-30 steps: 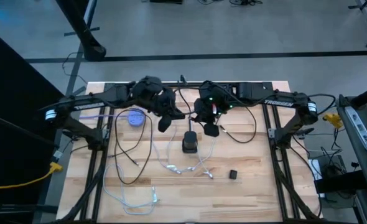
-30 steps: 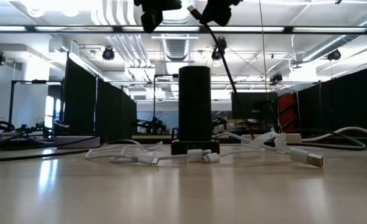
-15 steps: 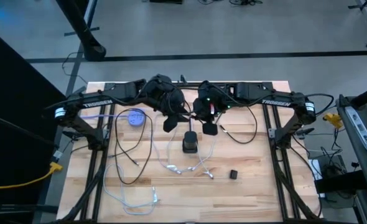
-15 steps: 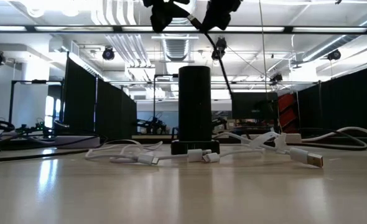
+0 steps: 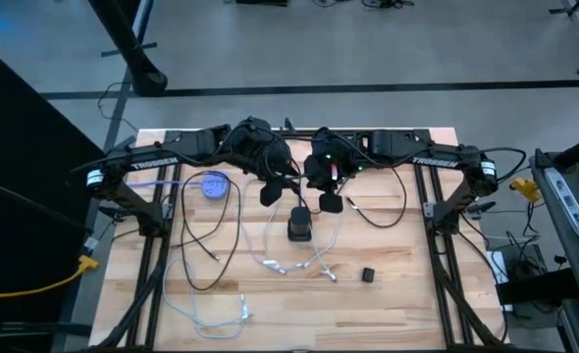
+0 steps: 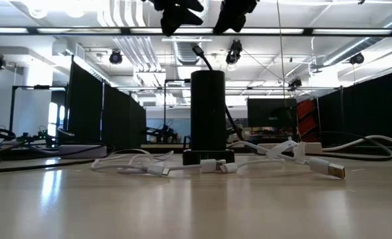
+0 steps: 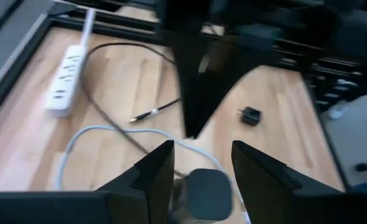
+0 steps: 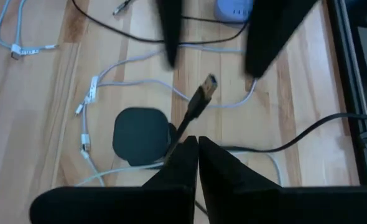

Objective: Insert USB
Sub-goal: Insert the right black charger cable into the white outlet extension

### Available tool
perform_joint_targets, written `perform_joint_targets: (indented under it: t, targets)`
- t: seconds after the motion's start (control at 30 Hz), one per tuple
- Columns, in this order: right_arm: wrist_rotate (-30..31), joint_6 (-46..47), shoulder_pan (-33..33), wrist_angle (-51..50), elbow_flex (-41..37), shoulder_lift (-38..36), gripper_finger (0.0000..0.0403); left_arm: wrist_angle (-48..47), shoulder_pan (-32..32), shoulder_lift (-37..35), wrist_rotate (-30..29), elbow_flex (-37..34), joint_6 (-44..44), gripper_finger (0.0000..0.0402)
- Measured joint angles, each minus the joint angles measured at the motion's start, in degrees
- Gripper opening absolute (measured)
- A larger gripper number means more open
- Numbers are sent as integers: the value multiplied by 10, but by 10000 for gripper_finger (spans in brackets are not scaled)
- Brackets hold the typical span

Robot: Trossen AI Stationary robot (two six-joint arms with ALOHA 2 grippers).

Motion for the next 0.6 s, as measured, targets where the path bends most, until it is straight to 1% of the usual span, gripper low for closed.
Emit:
perform_joint_targets:
  t: [0.13,0.27,0.37,0.47,0.6]
  targets:
    - [0,4,0,1,0,0,1,-13,0,-6,-1,0,2,139]
    - [13,43,0,0,-1,0,1,-74,0,-8,-1,1,16,130]
    - [20,46,0,-12,-5,0,7,-107,0,-12,-2,2,19,124]
    - [20,66,0,-5,-20,0,32,-122,0,-13,-2,2,23,117]
    - [19,90,1,36,-66,0,89,-122,0,-13,-3,2,34,109]
